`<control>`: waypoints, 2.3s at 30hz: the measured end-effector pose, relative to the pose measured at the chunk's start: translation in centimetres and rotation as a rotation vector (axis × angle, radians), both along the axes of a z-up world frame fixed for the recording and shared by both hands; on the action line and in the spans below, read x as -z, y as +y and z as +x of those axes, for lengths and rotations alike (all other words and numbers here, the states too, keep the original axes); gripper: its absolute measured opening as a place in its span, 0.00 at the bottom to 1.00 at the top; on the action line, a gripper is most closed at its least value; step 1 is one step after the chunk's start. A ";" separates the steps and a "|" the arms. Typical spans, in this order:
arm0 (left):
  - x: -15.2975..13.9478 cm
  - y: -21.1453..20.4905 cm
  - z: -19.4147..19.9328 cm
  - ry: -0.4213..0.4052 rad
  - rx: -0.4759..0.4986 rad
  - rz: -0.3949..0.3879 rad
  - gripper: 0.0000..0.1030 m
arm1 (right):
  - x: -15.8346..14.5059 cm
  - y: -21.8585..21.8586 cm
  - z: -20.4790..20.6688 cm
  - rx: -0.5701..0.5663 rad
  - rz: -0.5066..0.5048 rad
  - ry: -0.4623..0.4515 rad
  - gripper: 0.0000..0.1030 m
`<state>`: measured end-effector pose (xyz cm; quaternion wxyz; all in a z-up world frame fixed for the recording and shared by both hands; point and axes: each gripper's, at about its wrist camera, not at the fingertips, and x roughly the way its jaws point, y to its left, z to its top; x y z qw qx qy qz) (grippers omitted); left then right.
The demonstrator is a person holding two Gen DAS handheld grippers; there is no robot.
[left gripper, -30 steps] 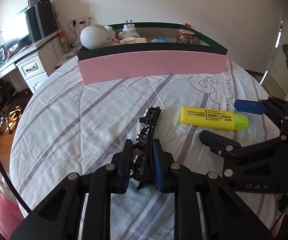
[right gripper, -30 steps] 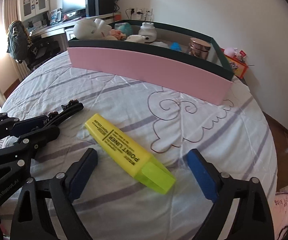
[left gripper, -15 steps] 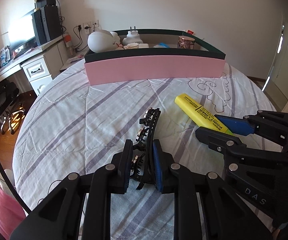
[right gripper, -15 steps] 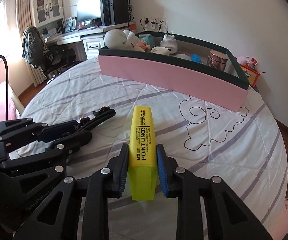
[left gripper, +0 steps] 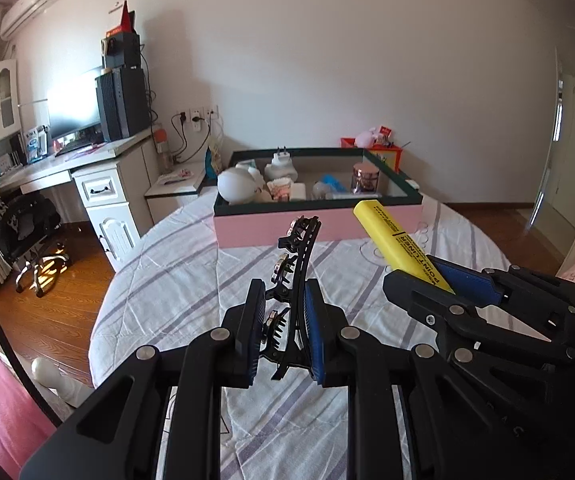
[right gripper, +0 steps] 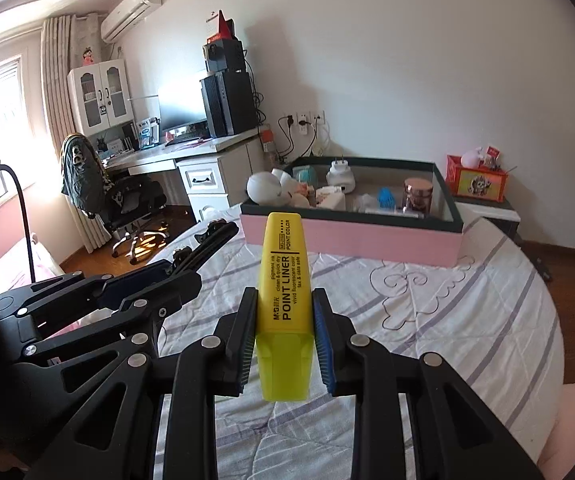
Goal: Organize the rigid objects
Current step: 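Carry the hair clip and yellow highlighter into the pink box and open both grippers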
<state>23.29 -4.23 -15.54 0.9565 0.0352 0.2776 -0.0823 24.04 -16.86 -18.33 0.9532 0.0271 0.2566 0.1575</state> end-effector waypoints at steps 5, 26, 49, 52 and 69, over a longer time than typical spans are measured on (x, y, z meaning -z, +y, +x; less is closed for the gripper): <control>-3.5 0.2 -2.8 -0.105 -0.015 -0.011 0.19 | -3.7 0.6 -3.5 0.037 -0.052 -0.128 0.27; -11.6 0.9 -12.4 -0.337 -0.014 -0.032 0.19 | -12.3 1.9 -14.5 0.120 -0.117 -0.385 0.27; -10.7 -2.2 2.8 -0.277 -0.022 0.038 0.19 | -11.1 0.7 1.0 0.115 -0.160 -0.297 0.27; -9.8 -2.8 8.0 -0.226 0.013 0.026 0.19 | -10.6 -0.2 5.7 0.127 -0.170 -0.264 0.27; 2.0 -5.1 30.9 0.164 0.055 0.064 0.19 | 1.0 -2.7 27.7 0.094 -0.222 0.122 0.27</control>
